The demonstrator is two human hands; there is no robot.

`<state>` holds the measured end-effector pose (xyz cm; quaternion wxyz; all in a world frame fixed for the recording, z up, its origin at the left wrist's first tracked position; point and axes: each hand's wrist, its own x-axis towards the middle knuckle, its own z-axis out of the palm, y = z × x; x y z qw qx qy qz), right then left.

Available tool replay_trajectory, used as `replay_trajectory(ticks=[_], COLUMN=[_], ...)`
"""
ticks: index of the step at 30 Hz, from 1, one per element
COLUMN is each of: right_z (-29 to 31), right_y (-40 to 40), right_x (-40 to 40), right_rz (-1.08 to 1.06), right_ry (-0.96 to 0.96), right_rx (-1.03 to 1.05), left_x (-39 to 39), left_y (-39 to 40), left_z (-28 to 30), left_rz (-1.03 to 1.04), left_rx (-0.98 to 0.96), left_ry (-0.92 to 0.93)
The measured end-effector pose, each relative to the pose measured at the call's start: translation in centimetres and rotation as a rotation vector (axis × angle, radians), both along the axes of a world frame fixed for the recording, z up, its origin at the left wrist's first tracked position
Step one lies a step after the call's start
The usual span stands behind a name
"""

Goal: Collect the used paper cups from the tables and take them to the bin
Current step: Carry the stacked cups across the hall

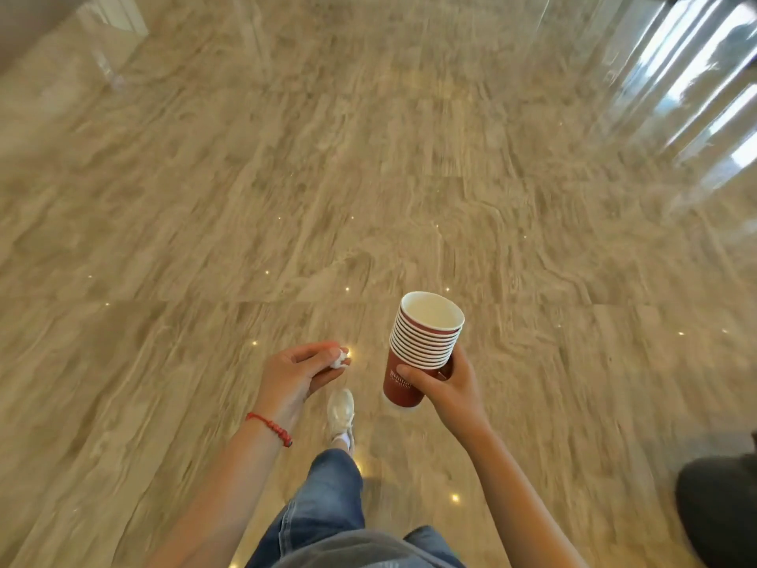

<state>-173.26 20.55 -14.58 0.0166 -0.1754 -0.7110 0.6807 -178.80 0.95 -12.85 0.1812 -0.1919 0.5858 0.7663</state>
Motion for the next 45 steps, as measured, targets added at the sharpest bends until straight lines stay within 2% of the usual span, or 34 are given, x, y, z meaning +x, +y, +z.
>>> replay_trajectory(ticks=[5, 12, 24, 32, 38, 45], right_z=[-0.7, 1.3, -1.1, 0.7, 0.6, -0.3], right_y=[1.8, 5.3, 15.7, 24.4, 28.5, 33.6], right_x=[-12.6, -30.0, -53.4, -70.1, -81.0, -97.4], right_rz=[-0.012, -0.049, -0.072, -0.024, -0.068, -0.112], right_ry=[-0.002, 0.022, -0.014, -0.016, -0.019, -0.003], right_rx=[-0.007, 0.003, -0.029, 0.004, -0.048, -0.032], left_x=[-13.3, -31.4, -55.9, -71.4, -82.0, -99.2], left_y=[2.5, 5.9, 15.9, 23.8, 27.9, 33.5], left_z=[-0.7, 0.7, -1.3, -0.1, -0.6, -1.7], left_rz=[-0.019, -0.064, -0.062, -0.026, -0.041, -0.089], left_rx=[0.008, -0.011, -0.018, -0.017, -0.016, -0.014], left_ry=[0.009, 0.031, -0.003, 0.003, -0.014, 0.009])
